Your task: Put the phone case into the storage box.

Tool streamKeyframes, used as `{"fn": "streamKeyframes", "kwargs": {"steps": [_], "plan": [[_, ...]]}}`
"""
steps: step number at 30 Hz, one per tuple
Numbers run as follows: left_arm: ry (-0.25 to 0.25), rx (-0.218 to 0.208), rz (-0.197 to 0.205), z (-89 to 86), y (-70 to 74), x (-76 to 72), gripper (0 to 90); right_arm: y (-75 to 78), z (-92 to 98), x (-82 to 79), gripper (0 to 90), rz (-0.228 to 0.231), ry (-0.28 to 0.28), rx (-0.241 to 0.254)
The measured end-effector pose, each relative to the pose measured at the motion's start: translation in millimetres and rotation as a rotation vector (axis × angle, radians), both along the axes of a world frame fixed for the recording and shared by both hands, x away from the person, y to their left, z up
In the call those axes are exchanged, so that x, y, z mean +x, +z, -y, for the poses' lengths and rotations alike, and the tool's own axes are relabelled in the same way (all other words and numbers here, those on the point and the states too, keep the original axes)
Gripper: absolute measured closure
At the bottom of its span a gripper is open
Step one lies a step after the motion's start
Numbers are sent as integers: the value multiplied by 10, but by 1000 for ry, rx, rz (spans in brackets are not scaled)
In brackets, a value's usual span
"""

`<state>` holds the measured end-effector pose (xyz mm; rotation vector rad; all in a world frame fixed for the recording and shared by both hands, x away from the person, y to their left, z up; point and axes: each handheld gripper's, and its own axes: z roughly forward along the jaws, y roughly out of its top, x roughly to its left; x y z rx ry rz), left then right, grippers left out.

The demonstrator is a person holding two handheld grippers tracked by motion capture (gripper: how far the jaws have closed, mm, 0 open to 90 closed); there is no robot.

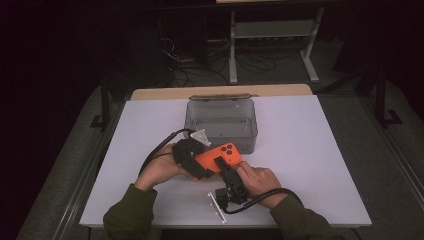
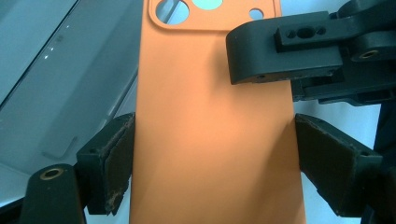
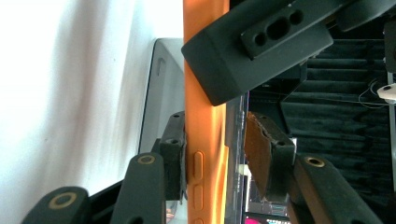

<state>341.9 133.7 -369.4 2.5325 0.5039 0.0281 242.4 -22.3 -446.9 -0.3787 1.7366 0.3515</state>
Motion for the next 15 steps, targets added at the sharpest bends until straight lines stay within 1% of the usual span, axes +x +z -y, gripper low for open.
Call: {"fn": "streamKeyframes", "kwargs": {"steps": [11,15], "plan": [[4,0,-3,-13,6,4,166,-23,-2,-4,667,7,7,-14],[5,-4,-4,-18,10,4,166,-36,-2,-8,687,20,8,-19]]}}
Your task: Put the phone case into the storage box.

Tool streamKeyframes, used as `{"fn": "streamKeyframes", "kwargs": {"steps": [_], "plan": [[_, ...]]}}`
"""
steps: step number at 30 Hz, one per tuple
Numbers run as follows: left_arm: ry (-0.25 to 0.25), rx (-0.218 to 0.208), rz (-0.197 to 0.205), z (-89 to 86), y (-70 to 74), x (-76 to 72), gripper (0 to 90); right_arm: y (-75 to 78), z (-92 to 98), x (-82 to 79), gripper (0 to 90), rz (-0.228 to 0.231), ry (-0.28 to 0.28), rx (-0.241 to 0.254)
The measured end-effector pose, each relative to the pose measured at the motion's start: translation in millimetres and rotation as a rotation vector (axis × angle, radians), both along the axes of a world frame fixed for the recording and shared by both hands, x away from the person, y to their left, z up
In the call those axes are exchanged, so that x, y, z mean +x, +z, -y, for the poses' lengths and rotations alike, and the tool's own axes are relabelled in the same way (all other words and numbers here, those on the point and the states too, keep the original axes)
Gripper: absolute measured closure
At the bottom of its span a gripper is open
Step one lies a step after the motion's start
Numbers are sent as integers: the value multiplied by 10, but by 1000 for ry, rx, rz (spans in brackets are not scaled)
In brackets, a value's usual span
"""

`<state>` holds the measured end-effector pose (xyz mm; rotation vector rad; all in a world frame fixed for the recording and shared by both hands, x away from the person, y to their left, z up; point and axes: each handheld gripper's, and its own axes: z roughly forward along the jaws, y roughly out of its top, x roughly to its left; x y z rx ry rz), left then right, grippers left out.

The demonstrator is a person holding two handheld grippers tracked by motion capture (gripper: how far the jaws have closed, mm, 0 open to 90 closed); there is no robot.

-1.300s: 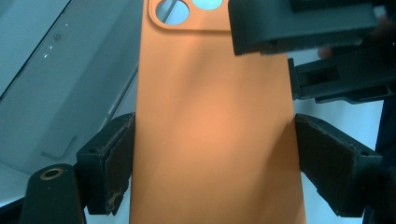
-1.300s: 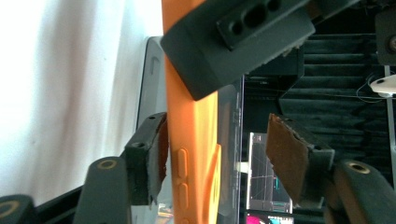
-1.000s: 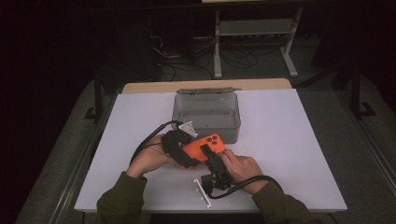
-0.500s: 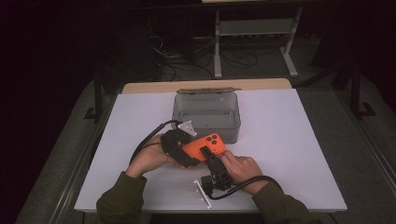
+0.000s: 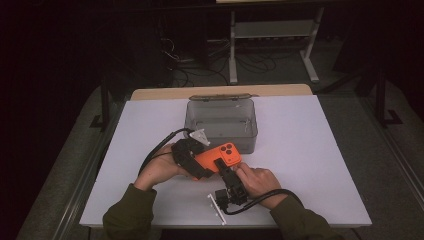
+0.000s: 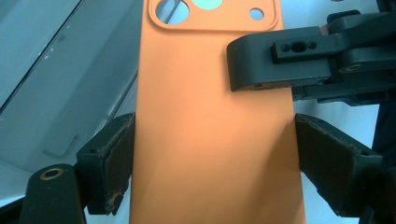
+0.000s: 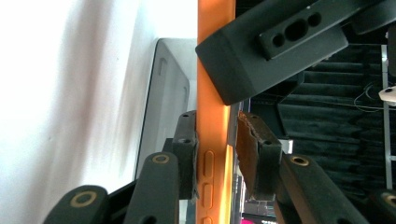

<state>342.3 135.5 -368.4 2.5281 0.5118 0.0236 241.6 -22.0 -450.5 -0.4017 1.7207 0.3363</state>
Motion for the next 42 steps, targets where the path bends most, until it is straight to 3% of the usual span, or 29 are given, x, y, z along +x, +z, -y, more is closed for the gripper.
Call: {"fn": "streamKeyframes", "kwargs": {"steps": [10,42], "plan": [[2,-1,1,-5,5,-2,166,-17,1,-6,730,8,1,-3],[4,-26,-38,-40,9,10,164,-69,12,-35,791,98,24,-15]]}}
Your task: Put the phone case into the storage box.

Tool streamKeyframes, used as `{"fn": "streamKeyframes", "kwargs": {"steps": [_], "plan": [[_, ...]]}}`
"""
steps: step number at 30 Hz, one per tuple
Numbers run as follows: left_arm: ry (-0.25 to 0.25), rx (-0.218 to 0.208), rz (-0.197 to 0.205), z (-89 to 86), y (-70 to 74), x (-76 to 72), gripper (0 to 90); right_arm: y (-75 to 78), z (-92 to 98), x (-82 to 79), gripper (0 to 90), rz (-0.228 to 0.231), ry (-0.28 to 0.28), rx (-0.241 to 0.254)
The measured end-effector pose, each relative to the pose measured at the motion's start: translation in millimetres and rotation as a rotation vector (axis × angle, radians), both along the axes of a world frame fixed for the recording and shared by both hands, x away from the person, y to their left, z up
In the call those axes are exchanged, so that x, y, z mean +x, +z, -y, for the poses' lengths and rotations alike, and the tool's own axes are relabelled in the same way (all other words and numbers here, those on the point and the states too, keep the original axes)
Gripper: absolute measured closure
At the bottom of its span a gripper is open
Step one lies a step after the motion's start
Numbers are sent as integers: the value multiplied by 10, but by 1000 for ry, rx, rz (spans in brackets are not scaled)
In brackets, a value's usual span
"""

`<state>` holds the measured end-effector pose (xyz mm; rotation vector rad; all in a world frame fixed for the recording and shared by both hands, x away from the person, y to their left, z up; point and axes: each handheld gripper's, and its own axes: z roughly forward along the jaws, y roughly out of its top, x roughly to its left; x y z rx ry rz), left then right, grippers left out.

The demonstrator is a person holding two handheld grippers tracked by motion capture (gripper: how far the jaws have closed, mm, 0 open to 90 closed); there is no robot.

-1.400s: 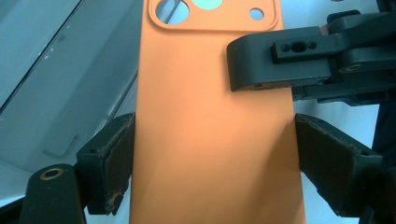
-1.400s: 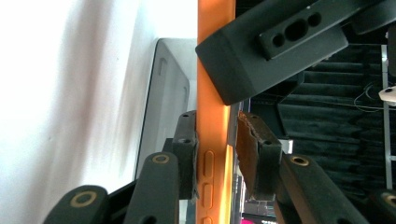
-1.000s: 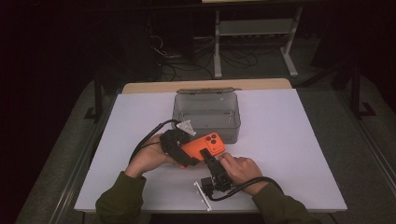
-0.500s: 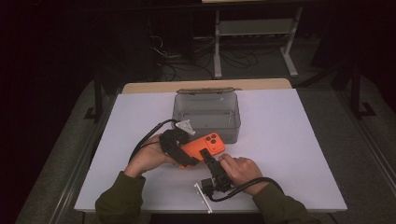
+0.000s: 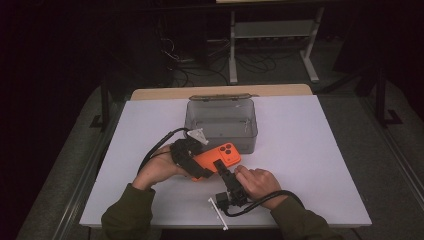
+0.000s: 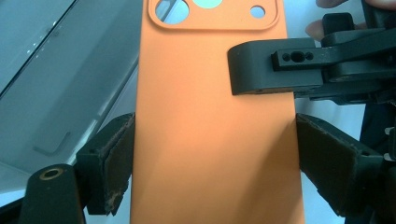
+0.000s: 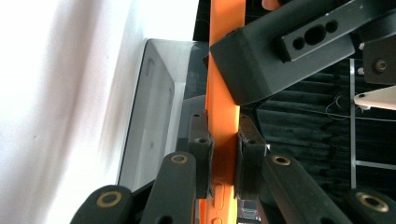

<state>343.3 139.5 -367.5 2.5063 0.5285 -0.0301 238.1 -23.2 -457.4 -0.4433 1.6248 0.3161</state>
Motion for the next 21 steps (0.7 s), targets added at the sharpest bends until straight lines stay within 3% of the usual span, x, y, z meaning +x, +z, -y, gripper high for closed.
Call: {"fn": "streamKeyframes", "kwargs": {"steps": [16,21], "plan": [[-10,-15,-24,-23,-6,4,157,-5,9,-23,795,17,20,0],[-19,-26,-7,-30,7,-5,152,5,14,-25,797,22,22,4]]}}
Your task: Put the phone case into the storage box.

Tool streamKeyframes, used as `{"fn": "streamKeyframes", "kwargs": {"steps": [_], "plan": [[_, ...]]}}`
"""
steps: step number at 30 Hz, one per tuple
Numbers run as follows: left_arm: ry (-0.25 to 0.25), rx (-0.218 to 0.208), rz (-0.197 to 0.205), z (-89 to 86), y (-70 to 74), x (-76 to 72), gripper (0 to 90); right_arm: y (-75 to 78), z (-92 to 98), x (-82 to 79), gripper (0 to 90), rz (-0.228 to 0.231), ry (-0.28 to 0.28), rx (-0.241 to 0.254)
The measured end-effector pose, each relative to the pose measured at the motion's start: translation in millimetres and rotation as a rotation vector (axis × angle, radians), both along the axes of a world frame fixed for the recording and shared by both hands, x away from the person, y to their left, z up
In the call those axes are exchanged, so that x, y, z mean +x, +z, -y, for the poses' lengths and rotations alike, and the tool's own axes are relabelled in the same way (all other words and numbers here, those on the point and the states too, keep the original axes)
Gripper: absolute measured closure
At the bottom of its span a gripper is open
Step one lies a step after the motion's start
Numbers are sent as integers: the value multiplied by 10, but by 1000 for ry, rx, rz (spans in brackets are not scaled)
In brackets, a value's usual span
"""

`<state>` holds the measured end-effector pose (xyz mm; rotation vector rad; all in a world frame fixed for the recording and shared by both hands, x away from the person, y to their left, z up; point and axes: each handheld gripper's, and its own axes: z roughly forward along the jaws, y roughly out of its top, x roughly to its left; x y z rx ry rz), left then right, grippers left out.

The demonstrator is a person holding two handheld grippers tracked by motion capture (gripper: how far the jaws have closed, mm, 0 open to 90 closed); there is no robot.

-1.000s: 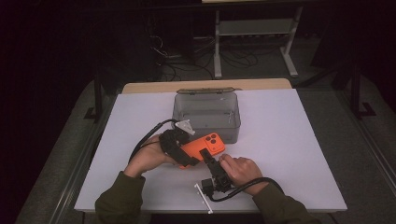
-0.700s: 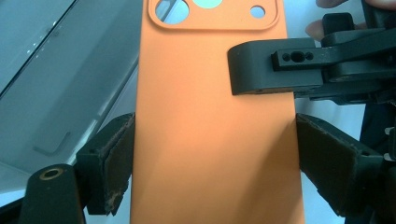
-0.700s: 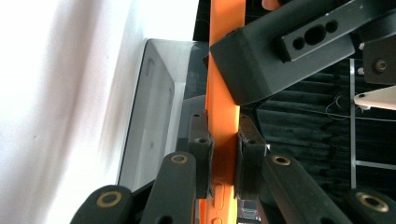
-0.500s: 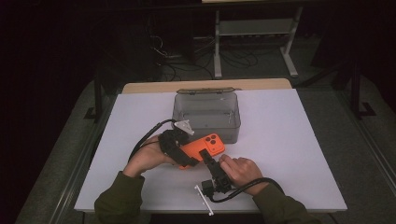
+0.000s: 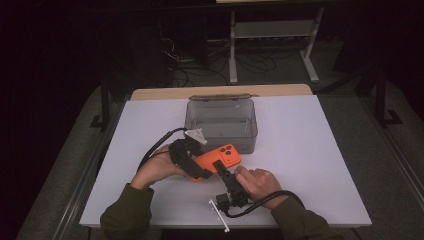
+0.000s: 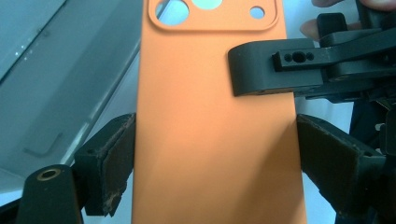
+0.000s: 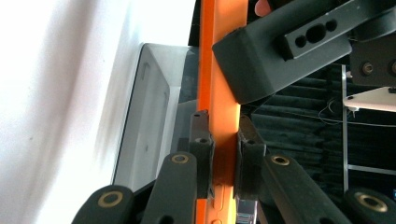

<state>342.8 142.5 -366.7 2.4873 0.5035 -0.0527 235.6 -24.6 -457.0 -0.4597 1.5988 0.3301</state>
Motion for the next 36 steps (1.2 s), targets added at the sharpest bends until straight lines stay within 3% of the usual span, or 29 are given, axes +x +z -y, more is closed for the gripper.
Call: {"fn": "streamKeyframes", "kwargs": {"steps": [21,36], "plan": [[-4,-45,44,-93,78,-37,127,-13,29,19,796,-12,-7,-4],[41,-84,105,-260,69,-92,17,-11,78,40,796,-19,-20,2]]}}
